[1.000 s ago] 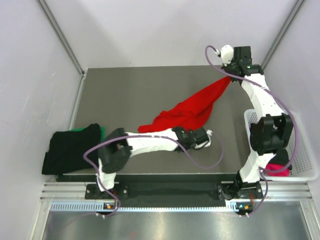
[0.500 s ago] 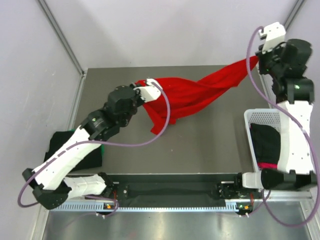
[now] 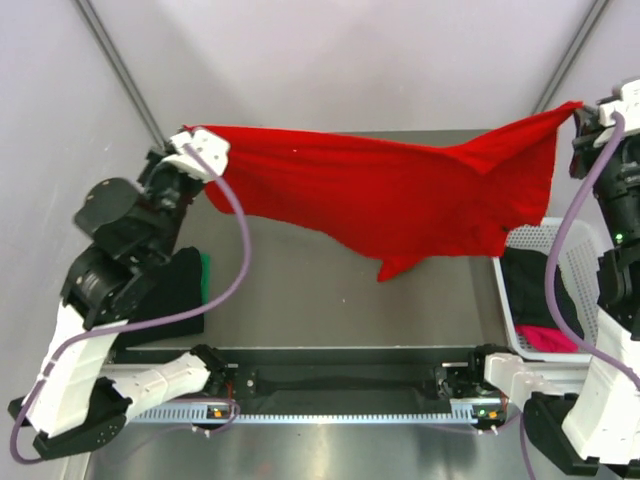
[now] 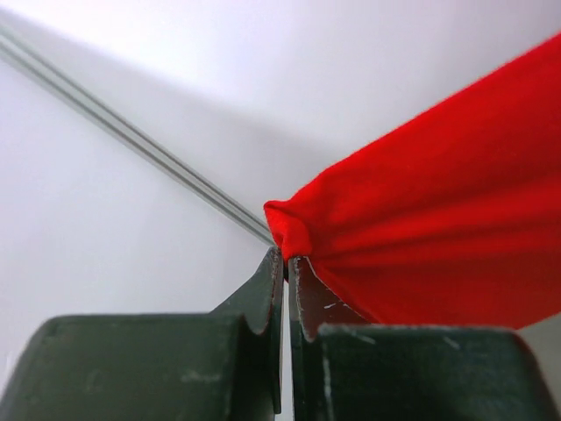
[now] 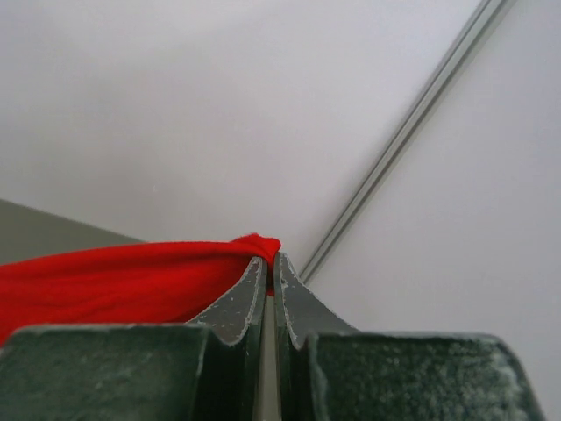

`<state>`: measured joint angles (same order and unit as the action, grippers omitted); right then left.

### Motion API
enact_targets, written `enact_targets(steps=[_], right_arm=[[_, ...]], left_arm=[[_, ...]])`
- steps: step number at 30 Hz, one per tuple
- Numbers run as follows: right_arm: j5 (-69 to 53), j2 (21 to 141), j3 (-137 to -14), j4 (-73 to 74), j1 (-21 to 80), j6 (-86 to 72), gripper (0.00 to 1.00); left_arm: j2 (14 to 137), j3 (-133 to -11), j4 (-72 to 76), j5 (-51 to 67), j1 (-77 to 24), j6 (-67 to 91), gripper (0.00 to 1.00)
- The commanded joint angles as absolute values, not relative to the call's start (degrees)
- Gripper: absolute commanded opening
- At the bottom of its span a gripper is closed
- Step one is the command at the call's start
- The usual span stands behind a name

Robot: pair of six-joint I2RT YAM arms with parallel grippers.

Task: Fold and stack the t-shirts
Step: Flatten the tshirt out

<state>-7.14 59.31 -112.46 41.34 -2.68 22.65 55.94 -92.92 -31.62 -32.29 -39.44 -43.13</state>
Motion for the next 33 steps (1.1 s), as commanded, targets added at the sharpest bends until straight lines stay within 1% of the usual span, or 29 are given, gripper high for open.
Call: enact_targets(steps=[1,6,10,13,17,22,29,31,33], right_arm=[[-6.6,58.4,-106.9,43.9,-2.9,22.7,0.0],[-9.1,51.3,-100.3,46.4,-2.9,24.7,0.0],[-9.8,45.1,-100.4,48.3,-2.9,25.5,0.0],[-9.0,41.0,-104.0,50.2,-2.8,25.4,0.0],[-8.7,38.7,-110.7,50.1,-2.9,24.7,0.0],[-8.5,40.3,-120.4,52.3,-2.9,23.3,0.0],[-7.8,38.5,-120.5,51.8,-2.9,24.3,0.0],[-7.3,38.7,-118.9,50.5,-2.9,25.1,0.0],[-6.9,39.0,-114.1,47.2,-2.9,27.1,0.0]], left_arm=[[53.9,-95.8,-31.3,-30.9,-37.7,-42.0,0.0],[51.9,-99.5,-38.9,-23.7,-34.5,-36.7,0.0],[49.0,-100.6,-42.9,-17.6,-31.2,-33.7,0.0],[47.9,-104.7,-45.7,-14.5,-28.7,-31.5,0.0],[47.2,-109.5,-48.6,-10.8,-25.8,-30.6,0.0],[46.7,-114.3,-50.4,-7.7,-23.1,-29.5,0.0],[43.8,-112.8,-51.1,-6.8,-20.6,-31.2,0.0],[43.8,-110.2,-49.5,-7.8,-20.5,-33.6,0.0],[43.3,-106.1,-47.6,-10.5,-20.6,-36.9,0.0]])
